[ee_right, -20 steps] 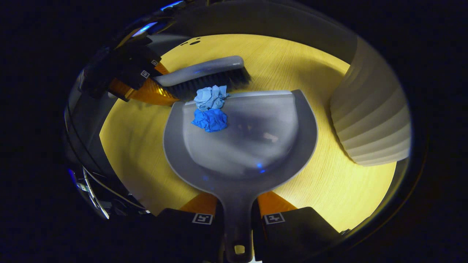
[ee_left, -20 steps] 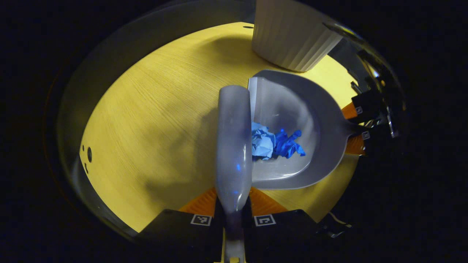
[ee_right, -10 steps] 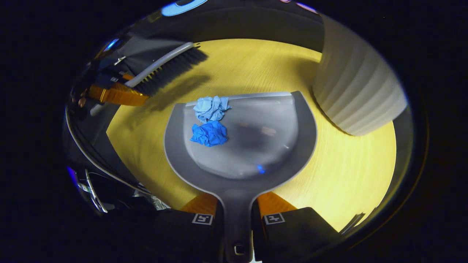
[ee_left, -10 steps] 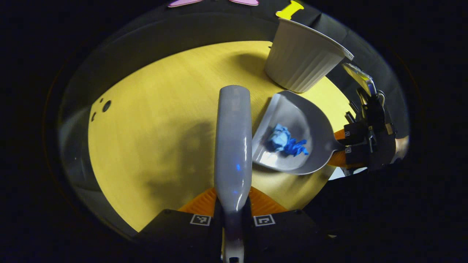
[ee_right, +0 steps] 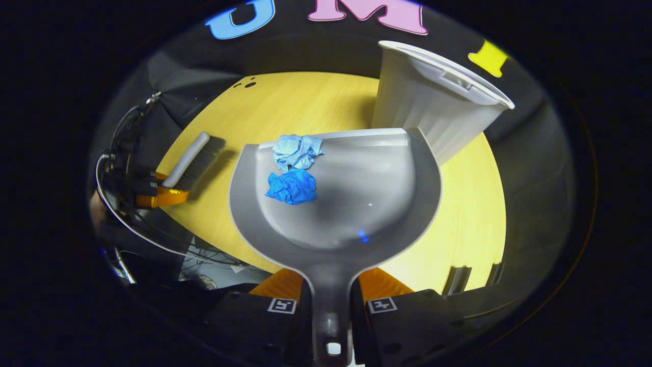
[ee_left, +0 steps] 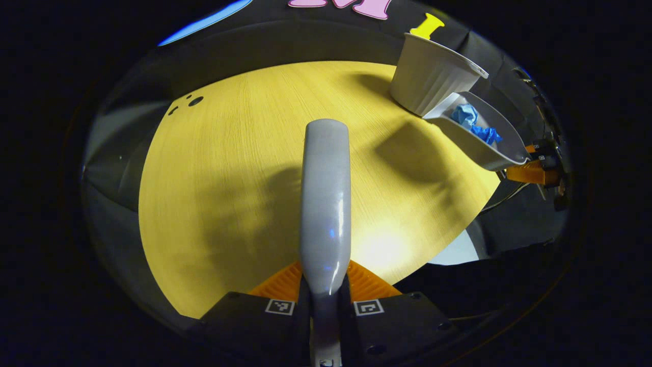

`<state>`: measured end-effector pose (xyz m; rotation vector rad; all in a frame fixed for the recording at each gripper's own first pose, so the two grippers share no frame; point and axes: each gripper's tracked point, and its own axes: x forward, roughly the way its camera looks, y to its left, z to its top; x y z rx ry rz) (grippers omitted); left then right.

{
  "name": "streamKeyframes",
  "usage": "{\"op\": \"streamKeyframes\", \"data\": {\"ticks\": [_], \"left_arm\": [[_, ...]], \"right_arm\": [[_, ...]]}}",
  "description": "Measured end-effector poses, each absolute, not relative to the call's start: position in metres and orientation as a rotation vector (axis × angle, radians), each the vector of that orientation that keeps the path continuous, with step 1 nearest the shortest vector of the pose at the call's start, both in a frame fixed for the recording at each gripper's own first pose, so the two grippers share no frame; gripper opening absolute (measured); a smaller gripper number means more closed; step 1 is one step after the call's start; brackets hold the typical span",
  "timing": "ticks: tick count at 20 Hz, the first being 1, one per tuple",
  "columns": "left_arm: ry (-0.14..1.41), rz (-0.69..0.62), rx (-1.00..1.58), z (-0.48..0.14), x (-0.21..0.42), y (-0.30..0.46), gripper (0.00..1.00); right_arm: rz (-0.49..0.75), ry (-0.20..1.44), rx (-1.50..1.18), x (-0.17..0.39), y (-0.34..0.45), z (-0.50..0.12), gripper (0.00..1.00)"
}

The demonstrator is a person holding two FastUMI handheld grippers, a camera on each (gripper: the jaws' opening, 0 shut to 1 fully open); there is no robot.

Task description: Pick up the small broom and dustpan from the desktop, sweep the trash into the dustpan with the broom, and then empty the trash into the garbage bin.

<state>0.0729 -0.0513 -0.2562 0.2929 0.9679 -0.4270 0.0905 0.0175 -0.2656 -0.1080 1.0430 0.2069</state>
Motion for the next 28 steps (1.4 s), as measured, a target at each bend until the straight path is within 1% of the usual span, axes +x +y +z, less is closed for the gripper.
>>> {"op": "streamKeyframes", "data": {"ticks": [1, 2, 3, 4, 6, 7, 8, 9, 10, 11, 14, 15, 16, 18, 19, 21, 23, 25, 26, 28], "left_arm": [[0.968, -0.424, 0.295, -0.266, 0.073, -0.043, 0.31], [0.977, -0.409, 0.3, -0.27, 0.071, -0.037, 0.28], [0.974, -0.399, 0.304, -0.269, 0.068, -0.039, 0.28], [0.97, -0.393, 0.309, -0.267, 0.065, -0.036, 0.24], [0.969, -0.381, 0.304, -0.268, 0.061, -0.03, 0.24], [0.974, -0.373, 0.298, -0.269, 0.059, -0.03, 0.28], [0.973, -0.362, 0.298, -0.268, 0.059, -0.031, 0.28], [0.971, -0.35, 0.299, -0.268, 0.057, -0.03, 0.24], [0.973, -0.336, 0.295, -0.268, 0.055, -0.03, 0.24], [0.978, -0.321, 0.28, -0.268, 0.05, -0.031, 0.28], [0.993, -0.317, 0.234, -0.269, 0.04, -0.04, 0.28], [0.99, -0.31, 0.242, -0.269, 0.04, -0.04, 0.28], [0.984, -0.302, 0.249, -0.269, 0.041, -0.038, 0.24], [0.974, -0.304, 0.225, -0.271, 0.041, -0.043, 0.24], [0.976, -0.305, 0.205, -0.272, 0.04, -0.044, 0.28], [0.974, -0.3, 0.19, -0.274, 0.041, -0.047, 0.28], [0.97, -0.295, 0.188, -0.277, 0.043, -0.048, 0.31], [0.971, -0.299, 0.164, -0.278, 0.042, -0.051, 0.25], [0.973, -0.303, 0.157, -0.279, 0.043, -0.052, 0.28], [0.978, -0.299, 0.147, -0.282, 0.043, -0.052, 0.28]], "right_arm": [[0.189, 1.033, -0.081, 0.093, 0.016, -0.267, 0.36], [0.174, 1.02, -0.058, 0.092, 0.013, -0.263, 0.36], [0.168, 1.011, -0.045, 0.089, 0.011, -0.258, 0.36], [0.163, 1.017, -0.045, 0.085, 0.009, -0.254, 0.36], [0.171, 1.032, -0.064, 0.083, 0.001, -0.245, 0.36], [0.185, 1.045, -0.078, 0.081, -0.004, -0.241, 0.36], [0.2, 1.051, -0.09, 0.085, -0.007, -0.238, 0.36], [0.207, 1.054, -0.098, 0.087, -0.012, -0.232, 0.36], [0.206, 1.037, -0.103, 0.091, -0.012, -0.224, 0.36], [0.216, 1.029, -0.108, 0.092, -0.014, -0.215, 0.35], [0.196, 1.01, -0.114, 0.097, -0.044, -0.183, 0.36], [0.189, 1.005, -0.12, 0.103, -0.054, -0.17, 0.36], [0.178, 0.996, -0.147, 0.111, -0.068, -0.157, 0.35], [0.132, 0.949, -0.248, 0.136, -0.101, -0.134, 0.36], [0.11, 0.937, -0.285, 0.146, -0.114, -0.126, 0.36], [0.077, 0.905, -0.322, 0.168, -0.129, -0.109, 0.36], [0.046, 0.896, -0.39, 0.19, -0.142, -0.106, 0.36], [0.028, 0.887, -0.497, 0.213, -0.151, -0.111, 0.36], [0.025, 0.885, -0.528, 0.219, -0.155, -0.112, 0.36], [0.008, 0.885, -0.576, 0.244, -0.161, -0.112, 0.36]]}}
